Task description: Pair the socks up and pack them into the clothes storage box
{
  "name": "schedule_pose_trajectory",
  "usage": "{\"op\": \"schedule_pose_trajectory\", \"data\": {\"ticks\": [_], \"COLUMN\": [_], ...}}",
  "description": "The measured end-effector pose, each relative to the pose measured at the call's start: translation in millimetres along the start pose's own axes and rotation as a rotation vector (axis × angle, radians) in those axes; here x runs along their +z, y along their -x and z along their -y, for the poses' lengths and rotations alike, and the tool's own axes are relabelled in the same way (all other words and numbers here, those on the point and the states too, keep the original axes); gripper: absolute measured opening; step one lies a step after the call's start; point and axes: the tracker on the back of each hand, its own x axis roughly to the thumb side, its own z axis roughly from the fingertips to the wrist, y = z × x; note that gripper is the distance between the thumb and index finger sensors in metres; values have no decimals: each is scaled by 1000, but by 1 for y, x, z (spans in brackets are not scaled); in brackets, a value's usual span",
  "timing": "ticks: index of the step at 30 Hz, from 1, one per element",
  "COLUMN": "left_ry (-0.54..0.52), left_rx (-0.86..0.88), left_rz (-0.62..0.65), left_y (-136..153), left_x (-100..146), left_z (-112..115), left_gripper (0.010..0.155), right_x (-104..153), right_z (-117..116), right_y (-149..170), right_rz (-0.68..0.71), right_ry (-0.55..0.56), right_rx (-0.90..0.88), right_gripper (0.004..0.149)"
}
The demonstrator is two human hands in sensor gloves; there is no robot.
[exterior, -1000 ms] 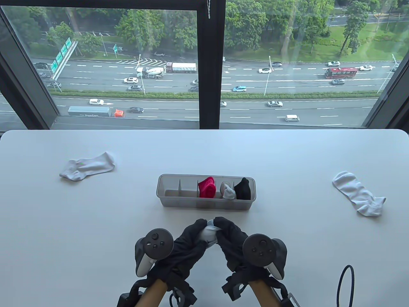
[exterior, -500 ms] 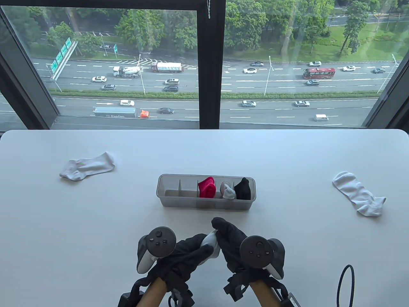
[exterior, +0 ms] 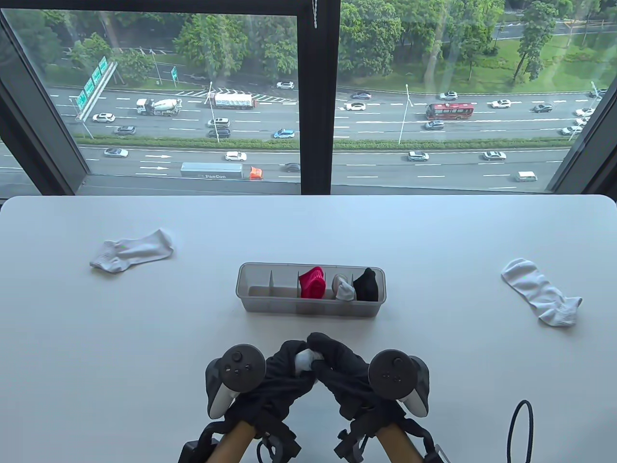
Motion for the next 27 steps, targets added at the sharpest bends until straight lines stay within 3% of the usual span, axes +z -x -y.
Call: {"op": "schedule_pose_trajectory", "data": {"ticks": [5,8,13,18,21,25,27], "left_ry": [-31,8,-40,-69,-3,-43,-82], "left_rx": [49,-98,-209,-94,-23,-9,15], "left_rz": [21,-24,-79,-8,53,-25,-48], "left_y": [2,-1,-4,-8,-5,2,4], "left_x": [-1,-1,2,4,3,2,3], "left_z": [2,6,-3,-4,-4,-6,-11], "left_gripper": [63,61,55,55,55,53,52], "right_x": [0,0,0,-2,-1,-1,-1], "right_z": [6,2,-3,3,7,5,4], "right_y": [10,7,1,9,16,10,9], "right_rz": [-55,-45,-12,-55,-86,-65,-63], "right_ry": [70,55,36,83,90,101,86], "right_rx": [94,76,200,239,192,180,213], "right_gripper": [52,48,45,46,46,47,61]}}
